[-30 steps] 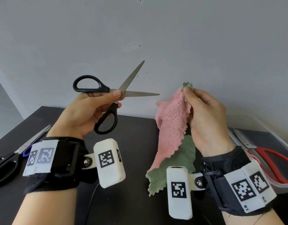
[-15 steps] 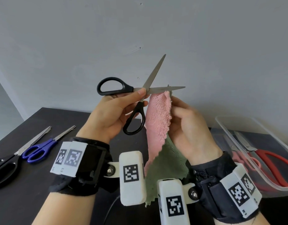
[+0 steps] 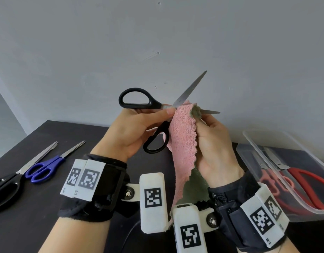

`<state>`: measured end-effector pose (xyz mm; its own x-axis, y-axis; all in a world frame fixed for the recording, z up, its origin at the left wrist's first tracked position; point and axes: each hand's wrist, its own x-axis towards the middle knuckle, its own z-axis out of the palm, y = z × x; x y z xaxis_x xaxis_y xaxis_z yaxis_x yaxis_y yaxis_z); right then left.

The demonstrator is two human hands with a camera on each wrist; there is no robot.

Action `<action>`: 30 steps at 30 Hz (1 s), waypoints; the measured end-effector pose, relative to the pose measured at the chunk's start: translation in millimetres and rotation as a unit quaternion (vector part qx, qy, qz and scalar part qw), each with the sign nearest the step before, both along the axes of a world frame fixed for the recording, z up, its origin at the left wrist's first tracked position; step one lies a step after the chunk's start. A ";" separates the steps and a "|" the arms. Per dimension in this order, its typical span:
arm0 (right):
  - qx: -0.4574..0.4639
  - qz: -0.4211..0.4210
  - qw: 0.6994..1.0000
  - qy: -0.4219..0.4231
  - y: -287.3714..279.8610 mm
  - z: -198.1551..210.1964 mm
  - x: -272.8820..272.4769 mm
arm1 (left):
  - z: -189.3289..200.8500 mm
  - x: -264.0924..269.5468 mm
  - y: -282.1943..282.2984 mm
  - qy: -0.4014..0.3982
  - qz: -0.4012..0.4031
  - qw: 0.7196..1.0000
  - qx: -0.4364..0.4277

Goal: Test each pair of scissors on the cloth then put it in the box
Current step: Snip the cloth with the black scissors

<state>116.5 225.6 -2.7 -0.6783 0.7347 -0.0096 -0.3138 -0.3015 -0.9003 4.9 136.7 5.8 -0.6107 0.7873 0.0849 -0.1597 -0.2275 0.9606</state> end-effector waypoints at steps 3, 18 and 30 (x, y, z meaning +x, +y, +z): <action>0.008 -0.029 1.000 0.004 0.5 0.6 0.4 | -1.0 -0.2 0.5 0.006 0.012 1.000 -0.005; -0.002 -0.058 0.998 -0.002 -3.7 0.1 1.1 | -0.5 -6.8 -6.7 0.028 0.014 0.999 0.005; 0.008 0.045 0.999 -0.004 -10.3 3.3 0.1 | -2.6 -9.1 -3.8 0.000 -0.007 1.000 0.017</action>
